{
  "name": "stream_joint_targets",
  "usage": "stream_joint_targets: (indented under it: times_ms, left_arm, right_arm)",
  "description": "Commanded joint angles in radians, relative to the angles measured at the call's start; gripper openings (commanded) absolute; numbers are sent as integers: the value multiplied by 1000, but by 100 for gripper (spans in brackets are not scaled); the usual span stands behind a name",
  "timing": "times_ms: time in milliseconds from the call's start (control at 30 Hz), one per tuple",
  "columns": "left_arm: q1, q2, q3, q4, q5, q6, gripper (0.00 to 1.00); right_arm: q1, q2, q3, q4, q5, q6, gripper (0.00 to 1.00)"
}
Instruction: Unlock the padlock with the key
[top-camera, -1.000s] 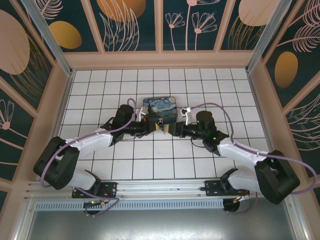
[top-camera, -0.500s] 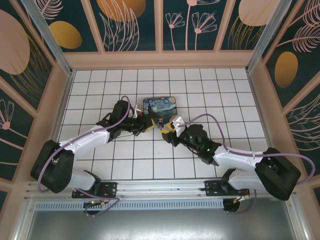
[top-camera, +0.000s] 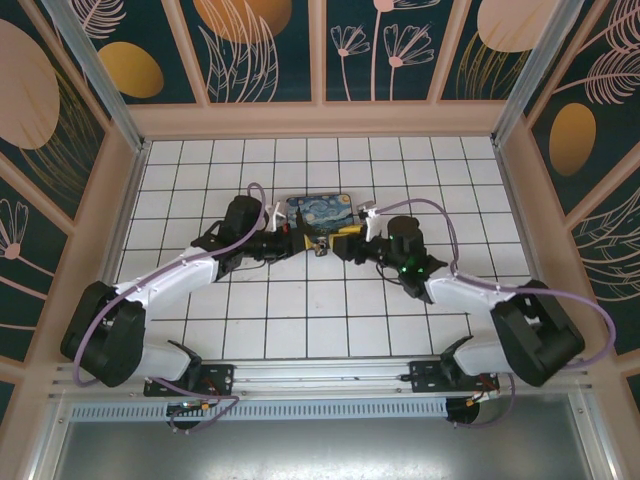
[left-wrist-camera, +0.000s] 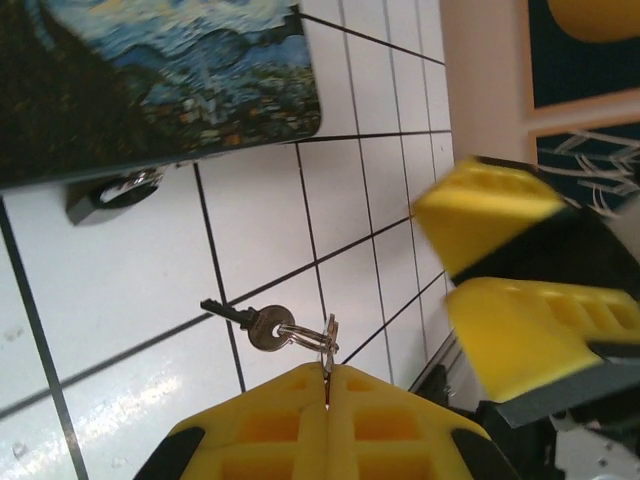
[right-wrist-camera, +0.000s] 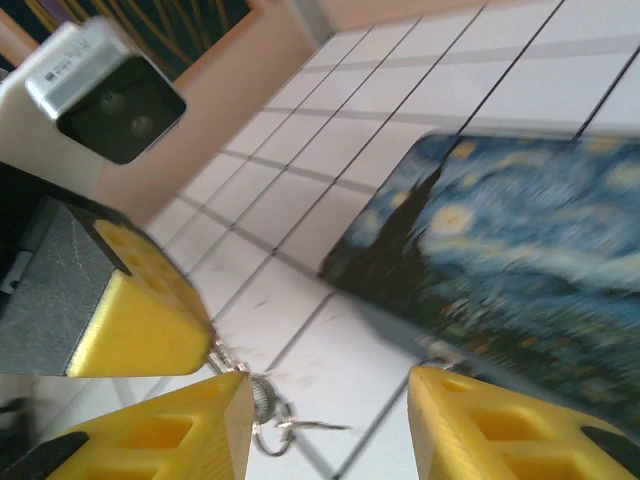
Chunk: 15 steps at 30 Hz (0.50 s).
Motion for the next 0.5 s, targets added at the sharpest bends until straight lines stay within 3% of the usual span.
stream_joint_targets:
  times_ms: [0,67,200,333,467]
  left_arm:
    - [7,-4,14,101,48,151,0]
    - [7,19,29,111,72,166,0]
    - [8,28,36,132,106,175,0]
    - [7,3,27,149,108,225,0]
    - [7,-39,11,225,107,286,0]
  right_arm:
    - [-1,58,-13,167,-287,286,45]
    - [-9,77,-39,283,-307,357,45]
    - [-17,97,-14,242,-298,373,45]
    - [-50,74,-60,334,-293,532,45]
    - [-80,24,-70,279,-292,646,50]
